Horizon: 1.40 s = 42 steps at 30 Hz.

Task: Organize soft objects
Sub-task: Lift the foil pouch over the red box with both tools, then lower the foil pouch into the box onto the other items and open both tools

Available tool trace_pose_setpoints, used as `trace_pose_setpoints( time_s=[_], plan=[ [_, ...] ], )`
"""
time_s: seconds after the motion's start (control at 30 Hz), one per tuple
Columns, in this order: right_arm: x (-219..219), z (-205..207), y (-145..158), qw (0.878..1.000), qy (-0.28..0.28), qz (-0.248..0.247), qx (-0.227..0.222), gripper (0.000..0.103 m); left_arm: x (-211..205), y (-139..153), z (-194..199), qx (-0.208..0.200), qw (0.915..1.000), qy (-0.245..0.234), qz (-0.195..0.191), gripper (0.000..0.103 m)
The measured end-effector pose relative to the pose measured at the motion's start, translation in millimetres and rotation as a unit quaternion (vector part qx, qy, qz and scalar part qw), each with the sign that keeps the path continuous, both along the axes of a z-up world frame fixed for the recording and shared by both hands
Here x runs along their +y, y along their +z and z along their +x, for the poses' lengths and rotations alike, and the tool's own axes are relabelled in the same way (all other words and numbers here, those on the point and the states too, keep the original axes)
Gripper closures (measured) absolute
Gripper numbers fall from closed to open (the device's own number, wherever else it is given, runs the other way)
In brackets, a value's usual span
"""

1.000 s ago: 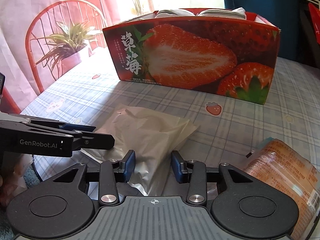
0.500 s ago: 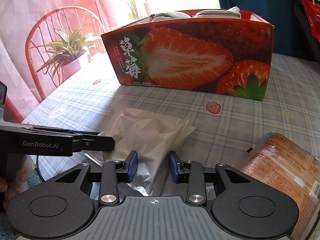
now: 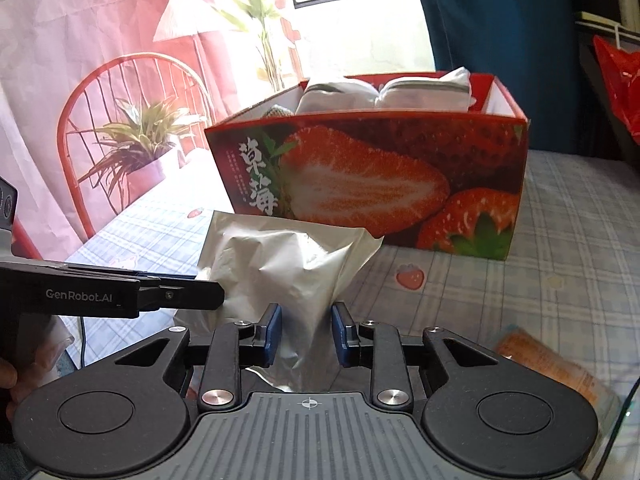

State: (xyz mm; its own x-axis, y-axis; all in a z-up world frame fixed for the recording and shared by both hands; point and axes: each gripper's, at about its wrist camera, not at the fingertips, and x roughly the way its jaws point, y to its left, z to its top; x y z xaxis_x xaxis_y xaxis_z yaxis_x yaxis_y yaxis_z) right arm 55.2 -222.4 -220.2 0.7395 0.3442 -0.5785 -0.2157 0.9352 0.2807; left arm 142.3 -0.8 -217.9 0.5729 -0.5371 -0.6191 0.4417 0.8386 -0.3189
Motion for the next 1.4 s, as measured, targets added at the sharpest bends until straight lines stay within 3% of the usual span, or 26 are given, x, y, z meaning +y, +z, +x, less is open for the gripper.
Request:
trace_pose_setpoints(
  time_s=[0.27, 0.47, 0.6, 0.93, 1.23, 1.4],
  plan=[
    [-22.5, 27.1, 48.3, 0.998, -0.008, -0.011, -0.057, 0.078, -14.7, 57.3, 32.9, -0.047, 0.9984, -0.022, -0.022, 0.073],
    [-41.6, 61.6, 80.4, 0.996, -0.016, -0.008, -0.085, 0.078, -35.6, 93.2, 65.4, -0.082, 0.9961, -0.032, -0.011, 0.073],
    [-50.6, 91.1, 89.2, 0.996, -0.018, -0.013, -0.086, 0.078, -49.7, 102.8, 93.9, -0.082, 0.9962, -0.032, 0.003, 0.073],
    [-56.6, 162.8, 78.1, 0.999, -0.032, -0.01, -0.039, 0.078, -65.6, 84.4, 155.9, -0.024, 0.9995, -0.005, 0.021, 0.073],
    [-56.2, 204.9, 48.9, 0.998, -0.053, 0.001, 0.04, 0.078, -78.0, 63.8, 191.5, 0.024, 0.9971, -0.005, 0.072, 0.073],
    [-50.1, 219.6, 38.4, 0.996, -0.045, -0.02, 0.071, 0.078, -82.3, 56.1, 207.5, 0.045, 0.9947, -0.008, 0.092, 0.073]
  ],
)
